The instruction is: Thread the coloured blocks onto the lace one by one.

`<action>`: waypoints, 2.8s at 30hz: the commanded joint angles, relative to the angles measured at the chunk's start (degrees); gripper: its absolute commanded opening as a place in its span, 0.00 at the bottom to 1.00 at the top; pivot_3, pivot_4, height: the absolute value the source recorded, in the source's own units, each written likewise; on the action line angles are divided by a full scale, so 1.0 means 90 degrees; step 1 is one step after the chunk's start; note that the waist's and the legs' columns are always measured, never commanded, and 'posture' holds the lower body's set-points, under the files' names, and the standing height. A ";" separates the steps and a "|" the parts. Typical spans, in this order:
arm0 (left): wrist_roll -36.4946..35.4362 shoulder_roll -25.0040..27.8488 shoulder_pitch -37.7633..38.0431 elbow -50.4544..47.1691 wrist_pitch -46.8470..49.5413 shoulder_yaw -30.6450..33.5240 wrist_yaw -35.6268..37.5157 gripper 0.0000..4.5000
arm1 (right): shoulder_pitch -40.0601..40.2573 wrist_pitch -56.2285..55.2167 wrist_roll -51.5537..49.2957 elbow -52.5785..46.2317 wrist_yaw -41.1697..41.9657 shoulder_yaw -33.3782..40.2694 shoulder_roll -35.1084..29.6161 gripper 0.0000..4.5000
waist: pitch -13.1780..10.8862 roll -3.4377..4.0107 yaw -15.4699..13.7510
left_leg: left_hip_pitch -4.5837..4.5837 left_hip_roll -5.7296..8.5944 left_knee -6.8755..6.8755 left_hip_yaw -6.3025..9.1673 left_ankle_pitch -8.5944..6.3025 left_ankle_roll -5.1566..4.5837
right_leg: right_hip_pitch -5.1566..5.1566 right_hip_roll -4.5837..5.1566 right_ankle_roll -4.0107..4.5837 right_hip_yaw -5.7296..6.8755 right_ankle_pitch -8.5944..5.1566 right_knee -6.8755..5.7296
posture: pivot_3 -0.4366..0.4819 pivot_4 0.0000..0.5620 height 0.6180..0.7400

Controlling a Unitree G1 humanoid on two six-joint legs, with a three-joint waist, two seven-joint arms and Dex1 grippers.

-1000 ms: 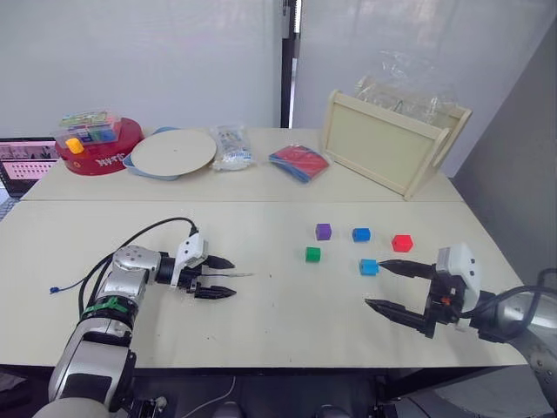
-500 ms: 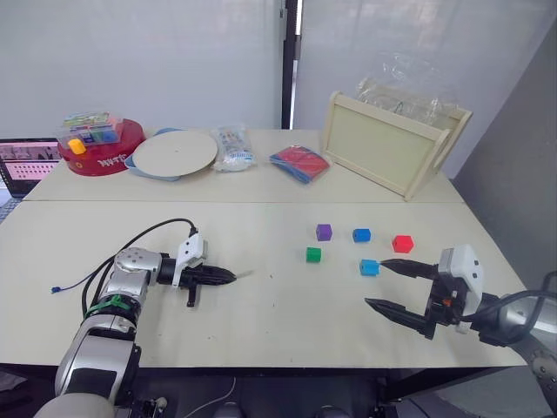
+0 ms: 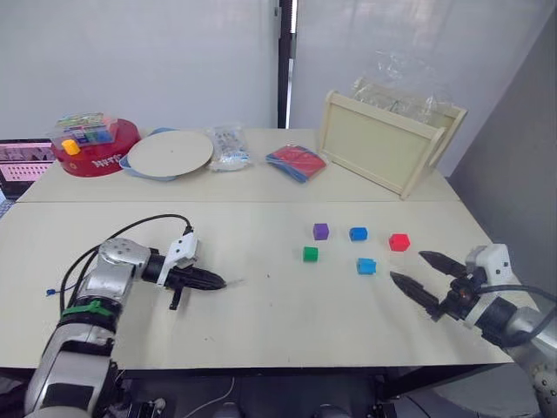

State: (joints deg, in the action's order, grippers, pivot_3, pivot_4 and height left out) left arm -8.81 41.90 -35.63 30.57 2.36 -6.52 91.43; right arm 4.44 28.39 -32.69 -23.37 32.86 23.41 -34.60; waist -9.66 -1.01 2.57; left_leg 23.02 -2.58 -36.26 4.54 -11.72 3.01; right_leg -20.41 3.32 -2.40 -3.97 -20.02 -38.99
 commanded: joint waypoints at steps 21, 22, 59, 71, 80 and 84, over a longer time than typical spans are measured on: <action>-0.0440 0.0445 0.1110 -0.2942 0.1405 0.0101 -0.0917 0.01 | -0.3236 -0.0267 0.2285 0.3443 -0.2917 -0.1110 0.1520 1.00 | -0.0004 0.0007 -0.0009 | 0.0019 0.0002 0.0008 -0.0003 0.0000 0.0000 | -0.0032 0.0002 0.0001 -0.0005 0.0001 -0.0004 | 0.48 0.27 1.00; -0.0445 0.0456 0.1127 -0.2970 0.1423 0.0103 -0.0929 0.01 | -0.3315 -0.0294 0.2307 0.3596 -0.2992 -0.1075 0.1559 1.00 | -0.0003 0.0007 -0.0005 | 0.0019 0.0001 0.0008 -0.0004 0.0000 0.0000 | -0.0033 0.0002 0.0001 -0.0005 0.0001 -0.0004 | 0.48 0.27 1.00; -0.0411 0.0505 0.0865 -0.2453 0.0792 -0.0200 -0.0572 0.00 | -0.0255 0.1139 0.1101 -0.1953 -0.2755 -0.4133 0.2033 0.26 | -0.0002 0.0002 -0.0011 | 0.0056 0.0000 0.0003 -0.0002 0.0002 0.0001 | -0.0083 -0.0002 0.0002 -0.0005 0.0001 -0.0031 | 0.48 0.27 1.00; -0.0504 0.0674 0.0828 -0.2878 0.1246 -0.0189 -0.0425 0.00 | 0.0560 -0.0030 0.2284 -0.0865 -0.3114 -0.4826 0.2952 0.51 | -0.0002 0.0002 0.0000 | 0.0051 -0.0006 0.0007 -0.0002 0.0002 0.0001 | -0.0086 -0.0006 0.0002 -0.0007 0.0001 -0.0034 | 0.48 0.27 1.00; -0.0604 0.0781 0.1009 -0.3209 0.1469 -0.0132 -0.0538 0.00 | -0.0185 0.0896 0.0800 -0.2168 -0.1251 -0.3767 0.1537 1.00 | -0.0004 0.0001 0.0003 | 0.0054 -0.0005 0.0002 -0.0002 0.0002 0.0001 | -0.0085 -0.0005 0.0003 -0.0007 0.0001 -0.0035 | 0.48 0.27 1.00; -0.0661 0.0835 0.1191 -0.3419 0.1508 -0.0099 -0.0620 0.00 | -0.1013 0.1026 0.0116 -0.1749 0.0468 -0.3476 0.0267 1.00 | -0.0005 -0.0001 -0.0005 | 0.0049 -0.0006 0.0001 0.0000 0.0001 0.0000 | -0.0078 -0.0007 0.0003 -0.0003 0.0001 -0.0034 | 0.48 0.27 1.00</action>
State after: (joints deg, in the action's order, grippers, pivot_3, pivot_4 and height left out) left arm -13.62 48.33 -25.21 1.96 15.38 -8.50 86.20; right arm -2.56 37.53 -28.49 -39.54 29.56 -8.21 -29.47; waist -9.70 -1.02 2.52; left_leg 23.48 -2.65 -36.24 4.54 -11.71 3.01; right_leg -21.11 3.23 -2.37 -3.99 -20.01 -39.27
